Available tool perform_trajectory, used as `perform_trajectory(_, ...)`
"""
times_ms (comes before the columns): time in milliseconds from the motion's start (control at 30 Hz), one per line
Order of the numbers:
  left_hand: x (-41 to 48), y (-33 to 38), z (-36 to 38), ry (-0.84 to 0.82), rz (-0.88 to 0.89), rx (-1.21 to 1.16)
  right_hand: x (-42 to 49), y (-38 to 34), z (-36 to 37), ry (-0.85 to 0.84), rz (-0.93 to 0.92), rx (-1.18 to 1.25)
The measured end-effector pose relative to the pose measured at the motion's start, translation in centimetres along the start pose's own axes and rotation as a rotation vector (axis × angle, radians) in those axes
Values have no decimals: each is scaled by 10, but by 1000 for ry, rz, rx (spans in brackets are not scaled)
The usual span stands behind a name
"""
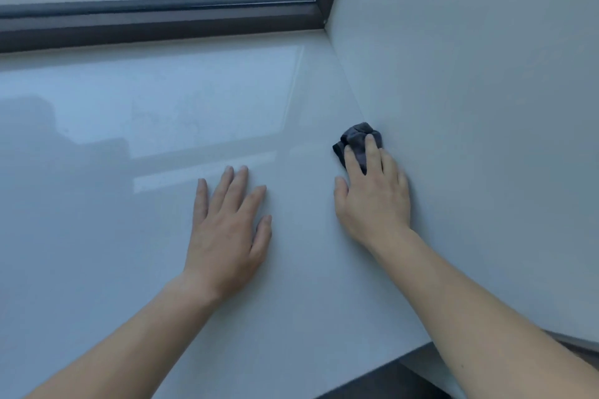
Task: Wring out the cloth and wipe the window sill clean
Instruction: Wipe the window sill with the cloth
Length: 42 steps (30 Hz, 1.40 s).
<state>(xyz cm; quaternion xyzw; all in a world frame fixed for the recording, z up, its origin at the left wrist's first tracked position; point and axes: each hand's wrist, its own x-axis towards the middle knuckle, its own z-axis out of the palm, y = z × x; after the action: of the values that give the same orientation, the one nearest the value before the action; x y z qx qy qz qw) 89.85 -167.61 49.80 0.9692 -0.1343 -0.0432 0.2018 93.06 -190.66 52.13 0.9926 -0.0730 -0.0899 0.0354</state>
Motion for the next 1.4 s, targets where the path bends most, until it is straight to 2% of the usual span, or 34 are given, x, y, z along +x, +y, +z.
perform_trajectory(300, -89, 24, 17, -36, -44, 89, -144, 48, 42, -7, 46, -14)
perform_trajectory(433, -135, 23, 19, -50, -86, 133, -192, 66, 52, -19, 11, 9)
perform_trajectory(567, -168, 5, 18, -58, -163, 172, -213, 77, 65, 65, -68, 98)
perform_trajectory(767, -191, -21, 17, -95, -98, 122, -212, 78, 79, 170, -67, 275)
perform_trajectory(867, -196, -31, 15, -87, -63, 72, -215, 64, 84, 212, -19, 341)
perform_trajectory(933, -200, -37, 11, -58, -69, 21, -221, 49, 87, 238, -52, 383)
perform_trajectory(1167, -236, -55, -7, -32, -107, -177, -285, -60, 101, 216, -389, 513)
perform_trajectory(1267, -253, -64, -22, -9, -232, -325, -308, -117, 102, 138, -502, 542)
perform_trajectory(1333, -263, -64, -34, -17, -358, -437, -312, -141, 93, 87, -492, 560)
perform_trajectory(1400, -268, -58, -50, -76, -503, -590, -312, -150, 77, 24, -428, 690)
